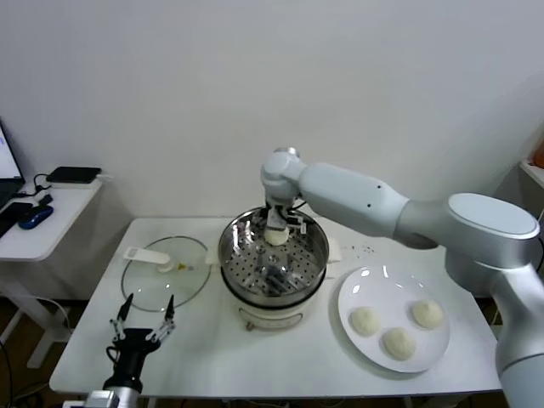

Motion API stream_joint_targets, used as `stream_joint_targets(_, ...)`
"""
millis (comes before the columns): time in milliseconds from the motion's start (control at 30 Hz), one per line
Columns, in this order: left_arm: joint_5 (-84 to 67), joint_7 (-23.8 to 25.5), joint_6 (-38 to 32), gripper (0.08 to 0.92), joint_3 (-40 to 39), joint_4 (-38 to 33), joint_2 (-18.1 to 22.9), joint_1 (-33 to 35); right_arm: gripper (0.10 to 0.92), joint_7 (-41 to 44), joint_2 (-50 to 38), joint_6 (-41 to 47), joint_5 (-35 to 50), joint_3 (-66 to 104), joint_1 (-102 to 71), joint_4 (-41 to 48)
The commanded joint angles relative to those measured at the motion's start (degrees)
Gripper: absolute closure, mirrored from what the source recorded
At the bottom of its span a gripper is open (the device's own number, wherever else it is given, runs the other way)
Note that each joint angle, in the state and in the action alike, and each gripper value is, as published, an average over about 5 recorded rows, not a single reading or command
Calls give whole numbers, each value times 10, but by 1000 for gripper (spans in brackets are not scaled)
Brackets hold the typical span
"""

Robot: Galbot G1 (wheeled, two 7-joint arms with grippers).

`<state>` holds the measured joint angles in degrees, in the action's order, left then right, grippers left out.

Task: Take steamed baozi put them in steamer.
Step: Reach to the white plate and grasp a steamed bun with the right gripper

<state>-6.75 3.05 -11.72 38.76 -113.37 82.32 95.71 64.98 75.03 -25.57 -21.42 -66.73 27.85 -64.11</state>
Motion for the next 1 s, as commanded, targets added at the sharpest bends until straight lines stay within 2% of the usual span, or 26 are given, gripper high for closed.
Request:
stream_joint_targets(33,0,0,1,177,-1,-1,1,0,203,22,-98,53,226,-114,162,-105)
stream_joint_targets(167,0,0,2,177,-3,-2,1,-1,203,17,-168,123,337,-204,253,-155)
stream_joint_targets(333,1,0,5,177,-7,-5,-2,-3,203,-27,-243,252,530,-345,346,-202)
stream_joint_targets(433,2,0,8,177,-9,-8,-5,-4,203,-42,-287,304,578,-381,363,-218)
stream_joint_targets(567,4,1,8,177,-14,-10,-5,-4,203,-48,-340,355,594,-410,365,-231)
stream_joint_targets(800,6,1,2,177,-17,-14,-6,4,203,-42,-415,403,532,-389,281,-248)
stream_joint_targets(1000,5,1,3,177,-16,-21,-7,9,203,-49,-436,420,486,-337,199,-270)
